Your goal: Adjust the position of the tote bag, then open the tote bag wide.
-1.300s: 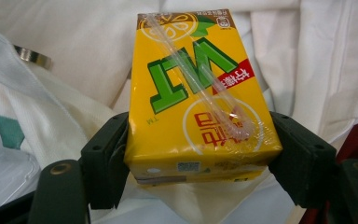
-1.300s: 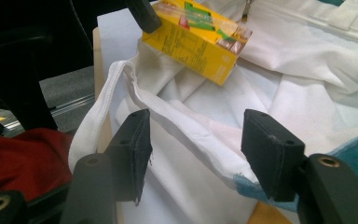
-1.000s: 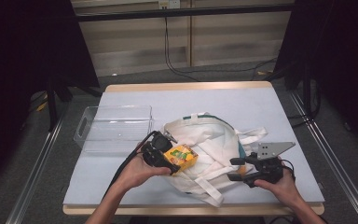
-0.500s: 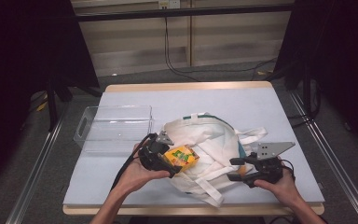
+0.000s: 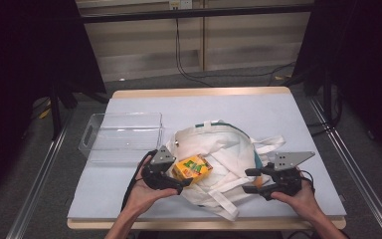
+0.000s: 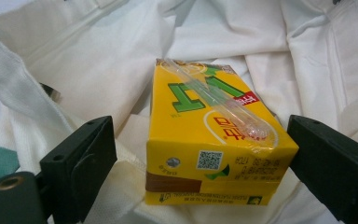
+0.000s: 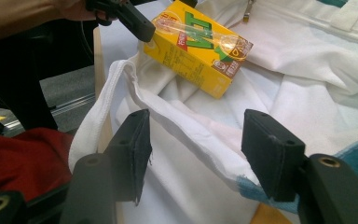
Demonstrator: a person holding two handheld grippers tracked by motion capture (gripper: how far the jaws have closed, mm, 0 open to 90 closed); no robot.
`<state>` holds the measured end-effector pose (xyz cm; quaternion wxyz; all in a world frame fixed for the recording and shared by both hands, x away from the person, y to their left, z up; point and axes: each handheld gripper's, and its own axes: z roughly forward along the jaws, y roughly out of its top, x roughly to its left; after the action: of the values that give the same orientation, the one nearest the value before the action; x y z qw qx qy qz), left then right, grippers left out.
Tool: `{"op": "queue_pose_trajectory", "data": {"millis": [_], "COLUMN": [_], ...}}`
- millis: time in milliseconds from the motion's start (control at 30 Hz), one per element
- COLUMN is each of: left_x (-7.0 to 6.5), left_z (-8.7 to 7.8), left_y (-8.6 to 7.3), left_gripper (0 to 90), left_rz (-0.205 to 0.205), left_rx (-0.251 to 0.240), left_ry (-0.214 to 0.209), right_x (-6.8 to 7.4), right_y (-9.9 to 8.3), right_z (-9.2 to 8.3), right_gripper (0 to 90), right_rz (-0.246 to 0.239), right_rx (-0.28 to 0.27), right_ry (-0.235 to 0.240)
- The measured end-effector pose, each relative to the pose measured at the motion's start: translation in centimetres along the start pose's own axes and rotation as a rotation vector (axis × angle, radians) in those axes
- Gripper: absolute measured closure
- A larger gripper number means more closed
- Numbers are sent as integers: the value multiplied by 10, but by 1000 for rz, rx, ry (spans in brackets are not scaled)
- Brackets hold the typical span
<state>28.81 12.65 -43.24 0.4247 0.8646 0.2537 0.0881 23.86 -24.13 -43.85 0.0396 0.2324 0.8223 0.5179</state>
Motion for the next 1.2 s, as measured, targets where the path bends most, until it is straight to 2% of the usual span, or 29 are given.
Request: {"op": "queue_pose_trajectory", "data": {"millis": [167,200,233,300,433,567,700,833,867,933,1067,1200], "left_x": [-2,-3,-3,-2,-3,-5,-8,-7,-7,-8,-10,-6], "left_z": [-2,-2,-1,-1,-3,-2,0,2,3,5,4,0], "left_y": [-6,-6,-7,-8,-10,-15,-20,-21,-21,-20,-14,-11], "left_gripper": [135,143,143,155,155,155,175,191,202,251,275,277], "left_rz": [-2,-1,-5,-8,-2,12,50,41,36,56,34,-11], "left_rx": [-80,-88,-95,-132,-155,-147,-123,-120,-125,-113,-122,-139], "left_ry": [16,36,38,33,31,17,29,38,26,36,43,29], "right_x": [0,0,0,0,-1,0,0,-1,-1,-1,0,0], "right_y": [0,0,0,1,1,0,0,-1,-2,-3,-2,-2], "right_z": [0,-1,-1,-1,1,1,0,-1,-1,-1,-1,0], "right_gripper": [422,422,422,422,422,422,422,422,422,422,422,422], "right_rz": [-1,0,2,3,8,10,8,9,11,11,8,8], "right_rx": [-2,-2,-3,-6,-8,-5,-5,-4,-5,-3,-3,-1], "right_ry": [-1,-1,-3,-2,-1,-4,-4,-4,-3,-2,-5,-1]}}
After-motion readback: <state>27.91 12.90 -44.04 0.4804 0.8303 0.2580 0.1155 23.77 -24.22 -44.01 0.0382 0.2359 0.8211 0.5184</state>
